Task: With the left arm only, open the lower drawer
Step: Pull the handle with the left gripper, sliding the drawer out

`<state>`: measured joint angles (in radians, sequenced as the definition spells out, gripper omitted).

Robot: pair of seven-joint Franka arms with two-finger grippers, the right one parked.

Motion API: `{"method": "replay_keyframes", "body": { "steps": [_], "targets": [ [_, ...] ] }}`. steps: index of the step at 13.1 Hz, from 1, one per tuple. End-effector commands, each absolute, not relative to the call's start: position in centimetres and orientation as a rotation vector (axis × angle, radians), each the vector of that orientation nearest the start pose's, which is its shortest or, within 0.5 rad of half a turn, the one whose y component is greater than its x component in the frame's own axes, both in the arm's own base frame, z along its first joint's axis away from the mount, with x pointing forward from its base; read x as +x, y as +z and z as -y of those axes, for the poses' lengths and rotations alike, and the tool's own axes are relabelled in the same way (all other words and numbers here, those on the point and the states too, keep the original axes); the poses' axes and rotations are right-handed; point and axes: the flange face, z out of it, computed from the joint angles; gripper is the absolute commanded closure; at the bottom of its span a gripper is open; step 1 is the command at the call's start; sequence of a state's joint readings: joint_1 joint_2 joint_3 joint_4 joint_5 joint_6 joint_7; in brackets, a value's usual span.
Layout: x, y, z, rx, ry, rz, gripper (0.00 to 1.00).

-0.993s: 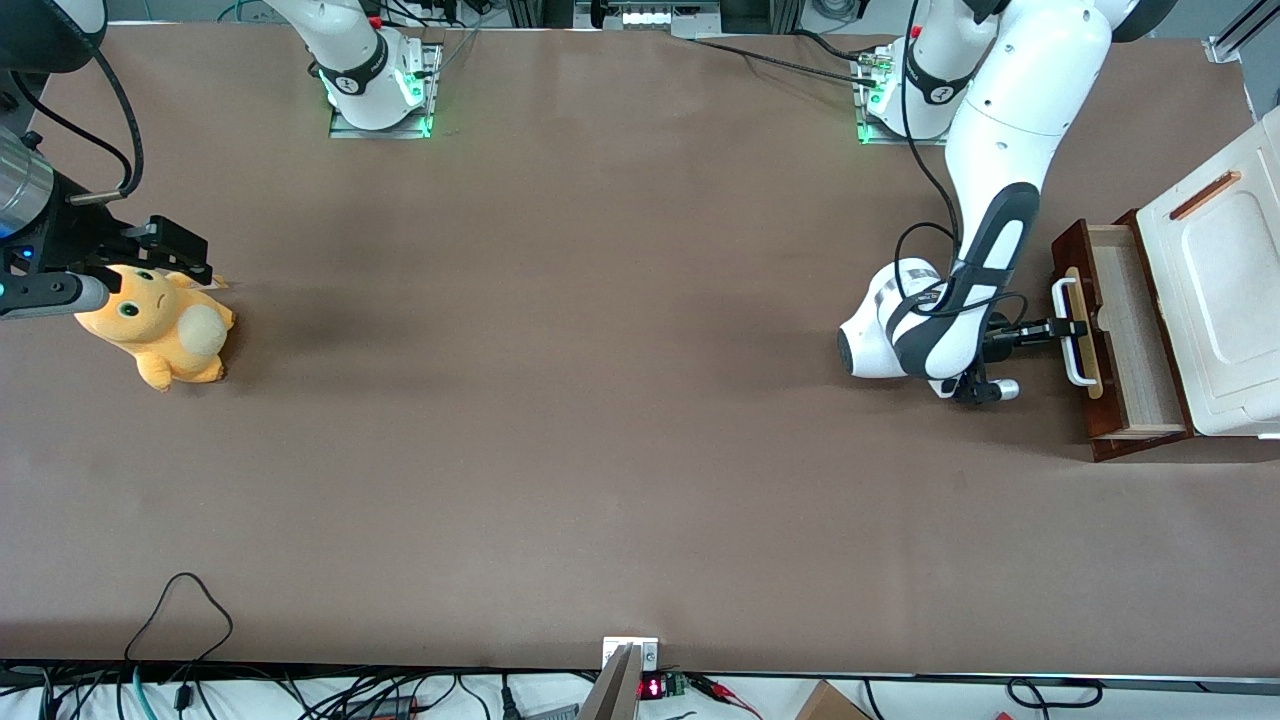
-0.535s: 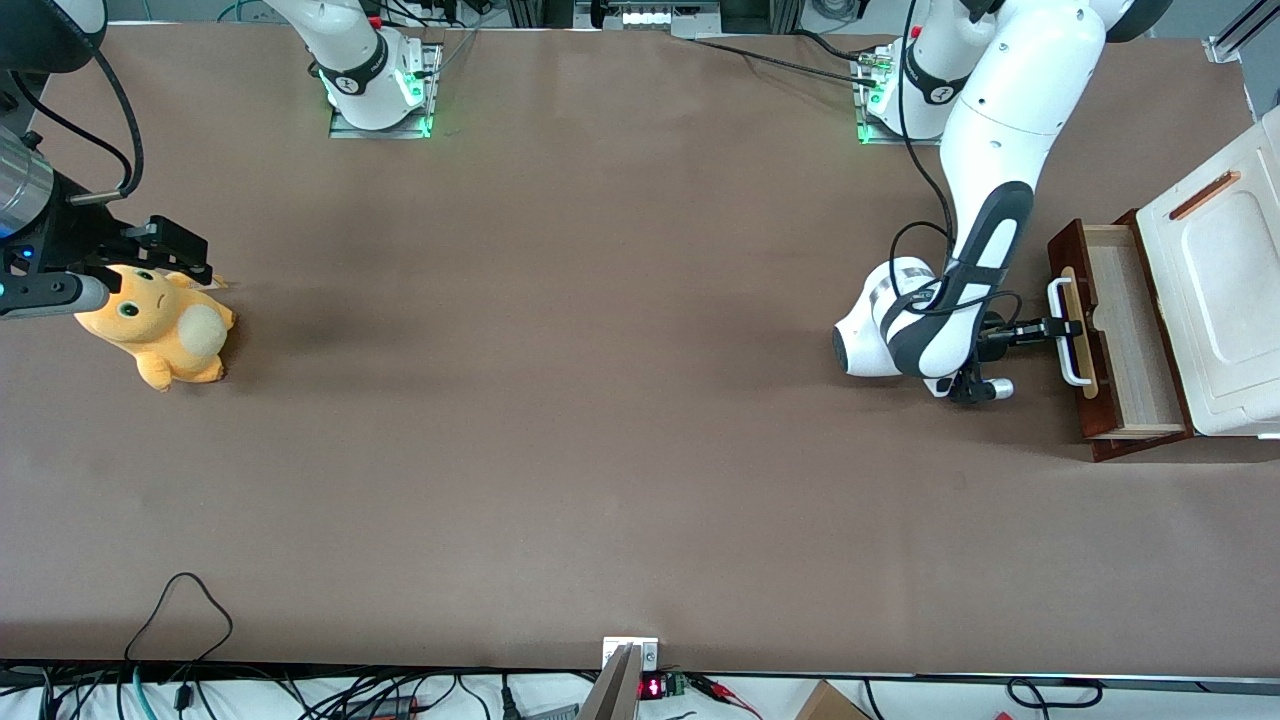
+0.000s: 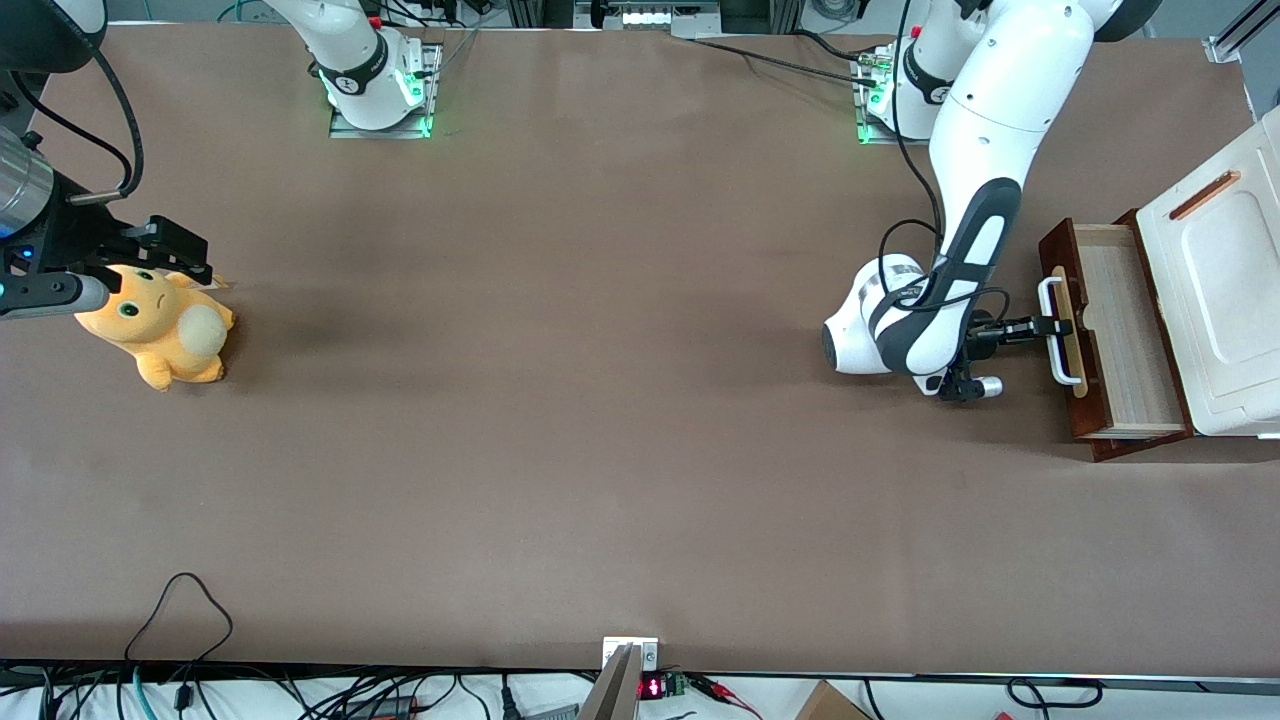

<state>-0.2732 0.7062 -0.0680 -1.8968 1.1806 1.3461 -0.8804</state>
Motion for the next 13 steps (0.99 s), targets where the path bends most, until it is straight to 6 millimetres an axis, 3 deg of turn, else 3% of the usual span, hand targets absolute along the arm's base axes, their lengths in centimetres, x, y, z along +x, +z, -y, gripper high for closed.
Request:
{"method": "replay_keyframes", "body": {
  "steps": [1,13],
  "targets": [
    [51.6,15.4,9.7,-1.586,0.316,-0.066,0.84],
    [50.9,15.0,10.9,-1.585,0.316,-0.046,0.84]
  ]
}}
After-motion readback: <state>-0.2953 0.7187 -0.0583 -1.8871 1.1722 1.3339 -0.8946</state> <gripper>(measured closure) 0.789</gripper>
